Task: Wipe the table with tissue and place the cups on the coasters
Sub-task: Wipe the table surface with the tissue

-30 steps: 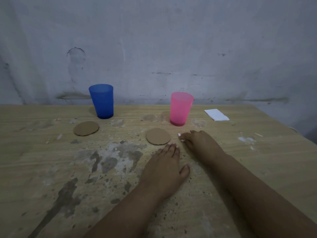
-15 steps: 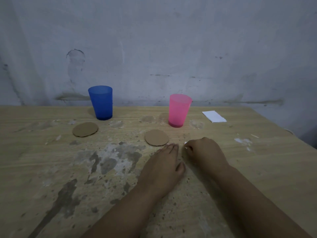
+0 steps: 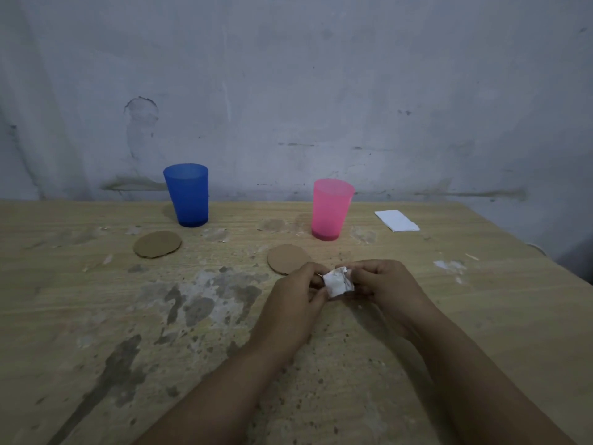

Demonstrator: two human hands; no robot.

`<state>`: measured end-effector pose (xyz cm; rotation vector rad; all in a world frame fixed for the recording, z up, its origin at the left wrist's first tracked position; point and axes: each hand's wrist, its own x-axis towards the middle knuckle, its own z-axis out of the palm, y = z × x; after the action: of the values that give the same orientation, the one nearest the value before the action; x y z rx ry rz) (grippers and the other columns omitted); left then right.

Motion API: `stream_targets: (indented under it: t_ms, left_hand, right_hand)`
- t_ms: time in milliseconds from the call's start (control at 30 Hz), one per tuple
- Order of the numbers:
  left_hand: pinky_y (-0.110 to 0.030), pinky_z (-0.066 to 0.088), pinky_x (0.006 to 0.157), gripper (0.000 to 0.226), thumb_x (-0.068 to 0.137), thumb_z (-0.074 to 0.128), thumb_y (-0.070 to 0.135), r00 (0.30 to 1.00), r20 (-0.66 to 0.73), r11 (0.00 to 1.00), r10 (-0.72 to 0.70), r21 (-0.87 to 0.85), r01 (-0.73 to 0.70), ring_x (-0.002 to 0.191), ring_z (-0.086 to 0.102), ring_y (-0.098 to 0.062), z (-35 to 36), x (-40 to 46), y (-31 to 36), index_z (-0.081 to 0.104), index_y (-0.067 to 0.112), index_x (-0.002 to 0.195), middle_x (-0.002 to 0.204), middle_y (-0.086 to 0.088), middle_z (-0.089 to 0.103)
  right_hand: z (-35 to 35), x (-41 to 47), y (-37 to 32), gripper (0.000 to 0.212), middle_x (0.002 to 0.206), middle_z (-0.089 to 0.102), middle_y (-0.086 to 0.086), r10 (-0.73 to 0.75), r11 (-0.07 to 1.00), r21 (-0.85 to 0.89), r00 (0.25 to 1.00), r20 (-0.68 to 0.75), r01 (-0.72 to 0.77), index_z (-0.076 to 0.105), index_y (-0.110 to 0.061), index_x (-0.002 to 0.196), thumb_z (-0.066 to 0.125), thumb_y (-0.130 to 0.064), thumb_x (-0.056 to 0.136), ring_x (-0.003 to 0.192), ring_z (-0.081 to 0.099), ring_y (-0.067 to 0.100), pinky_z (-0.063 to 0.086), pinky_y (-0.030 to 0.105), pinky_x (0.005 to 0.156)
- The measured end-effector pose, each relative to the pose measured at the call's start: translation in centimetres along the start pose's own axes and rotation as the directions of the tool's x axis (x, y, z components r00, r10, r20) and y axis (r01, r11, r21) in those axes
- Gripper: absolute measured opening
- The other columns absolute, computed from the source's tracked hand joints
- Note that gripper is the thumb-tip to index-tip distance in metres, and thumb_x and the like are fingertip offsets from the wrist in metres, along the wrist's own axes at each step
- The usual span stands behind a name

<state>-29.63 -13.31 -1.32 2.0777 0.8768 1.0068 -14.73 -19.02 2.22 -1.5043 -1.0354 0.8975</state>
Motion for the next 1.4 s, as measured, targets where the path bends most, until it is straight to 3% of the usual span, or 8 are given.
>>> stream_targets:
  t_ms: [100,200,267,433,767,933,1133,1400]
  left_hand:
    - [-0.005,0.041,0.064,0.020,0.085,0.067,0.018,0.999,-0.034,0.998,-0.031,-0.059,0.029,0.078,0.059,0.008,-0.1,0.0,0.2,0.065,0.024,0.103,0.081,0.014,0.065]
    - [-0.008,0.044,0.060,0.016,0.083,0.069,0.017,0.997,-0.056,0.991,-0.050,-0.131,0.043,0.072,0.060,0.007,-0.3,-0.1,0.5,0.064,0.026,0.094,0.074,0.013,0.065]
    - [-0.015,0.050,0.061,0.018,0.082,0.070,0.017,0.996,-0.071,0.985,-0.063,-0.166,0.051,0.069,0.062,0.004,-0.3,-0.1,0.5,0.063,0.031,0.089,0.073,0.011,0.067]
    - [-0.025,0.057,0.065,0.018,0.079,0.075,0.012,0.989,-0.114,0.951,-0.091,-0.303,0.053,0.071,0.068,-0.003,-0.2,-0.1,0.5,0.065,0.027,0.083,0.076,0.008,0.071]
    - [-0.017,0.052,0.062,0.016,0.079,0.073,0.005,0.985,-0.124,0.903,-0.117,-0.426,0.054,0.071,0.069,-0.008,-0.3,0.2,0.5,0.068,0.018,0.086,0.074,0.003,0.071]
    - [-0.022,0.056,0.066,0.017,0.078,0.074,0.008,0.987,-0.137,0.915,-0.082,-0.402,0.020,0.074,0.069,-0.010,-0.3,0.1,0.5,0.070,0.022,0.088,0.078,0.004,0.072]
    - [-0.012,0.049,0.061,0.024,0.077,0.075,0.009,0.973,-0.226,0.948,-0.044,-0.315,-0.030,0.068,0.064,0.000,-0.4,0.1,0.6,0.066,0.030,0.082,0.077,0.015,0.067]
    - [-0.020,0.054,0.070,0.024,0.086,0.064,0.000,0.977,-0.198,0.887,-0.073,-0.461,-0.027,0.082,0.068,-0.007,-0.6,0.0,0.9,0.065,0.023,0.091,0.084,0.006,0.071]
  right_hand:
    - [0.2,0.1,0.2,0.027,0.082,0.075,0.013,-0.016,1.000,-0.022,0.999,-0.045,0.015,0.078,-0.017,0.077,0.056,-0.004,0.086,0.079,0.070,0.029,0.055,0.045,0.082]
    - [0.3,-0.1,0.0,0.031,0.072,0.075,-0.001,-0.093,0.992,-0.087,0.994,-0.058,0.088,0.077,-0.024,0.071,0.058,-0.003,0.085,0.065,0.069,0.008,0.055,0.020,0.060]
    - [0.5,-0.2,-0.2,0.026,0.069,0.075,-0.004,-0.139,0.986,-0.107,0.987,-0.080,0.130,0.075,-0.023,0.072,0.062,-0.003,0.083,0.061,0.068,0.003,0.050,0.013,0.053]
    - [1.1,-0.3,-0.3,0.003,0.071,0.073,0.000,-0.264,0.955,-0.183,0.950,-0.169,0.233,0.072,-0.012,0.076,0.074,-0.009,0.075,0.062,0.067,0.004,0.052,0.013,0.059]
    - [1.5,-0.3,-0.3,0.015,0.065,0.072,-0.001,-0.179,0.980,0.072,0.977,-0.116,0.188,0.070,-0.011,0.074,0.074,0.003,0.070,0.061,0.065,0.008,0.055,0.019,0.060]
    - [1.5,-0.5,-0.5,0.018,0.068,0.074,-0.002,-0.212,0.977,0.015,0.971,-0.110,0.214,0.074,-0.016,0.072,0.073,0.002,0.072,0.064,0.067,0.007,0.055,0.018,0.061]
    - [1.8,-0.8,-1.0,0.025,0.085,0.071,0.002,-0.291,0.949,-0.129,0.957,-0.009,0.288,0.074,-0.014,0.089,0.065,0.006,0.077,0.077,0.065,0.005,0.054,0.016,0.074]
    - [1.5,-0.5,-0.5,0.033,0.076,0.071,-0.002,-0.248,0.967,0.030,0.965,-0.080,0.251,0.072,-0.010,0.100,0.065,0.011,0.075,0.073,0.065,0.007,0.053,0.015,0.069]
